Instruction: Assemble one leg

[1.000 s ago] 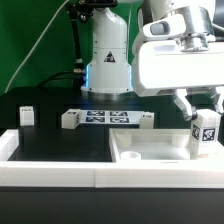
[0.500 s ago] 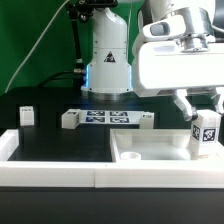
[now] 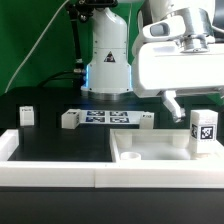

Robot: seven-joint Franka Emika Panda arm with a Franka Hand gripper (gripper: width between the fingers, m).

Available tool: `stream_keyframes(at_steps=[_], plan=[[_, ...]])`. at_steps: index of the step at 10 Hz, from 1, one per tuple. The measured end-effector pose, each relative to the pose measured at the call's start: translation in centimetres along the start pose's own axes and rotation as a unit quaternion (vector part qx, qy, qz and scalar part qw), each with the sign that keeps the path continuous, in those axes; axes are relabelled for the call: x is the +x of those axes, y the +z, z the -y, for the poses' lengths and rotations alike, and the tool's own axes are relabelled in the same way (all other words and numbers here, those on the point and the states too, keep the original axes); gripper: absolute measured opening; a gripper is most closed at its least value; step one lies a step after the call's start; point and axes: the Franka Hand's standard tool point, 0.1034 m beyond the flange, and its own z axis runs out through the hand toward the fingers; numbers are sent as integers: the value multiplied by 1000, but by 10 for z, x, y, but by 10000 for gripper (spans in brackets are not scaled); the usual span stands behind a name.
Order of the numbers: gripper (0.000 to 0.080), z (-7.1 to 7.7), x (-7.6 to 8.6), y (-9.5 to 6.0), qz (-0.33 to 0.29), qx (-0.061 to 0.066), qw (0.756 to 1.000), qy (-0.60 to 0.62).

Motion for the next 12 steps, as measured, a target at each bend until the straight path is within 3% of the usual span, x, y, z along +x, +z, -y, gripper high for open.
stream_keyframes(at_steps=[2,4,7,8,9,10,11,12], plan=[[647,-3,5,-6,6,0,1000,0],[649,-1,21,-24,15,4,1000,-1],[649,0,12,-19,44,10,999,-1],[649,1,6,-12,115,25,993,2],[649,-3,12,-10,164,34,986,5],[649,-8,17,-8,173,35,984,7],[649,-4,6,-9,228,47,972,11],[649,0,9,-12,264,57,963,15]])
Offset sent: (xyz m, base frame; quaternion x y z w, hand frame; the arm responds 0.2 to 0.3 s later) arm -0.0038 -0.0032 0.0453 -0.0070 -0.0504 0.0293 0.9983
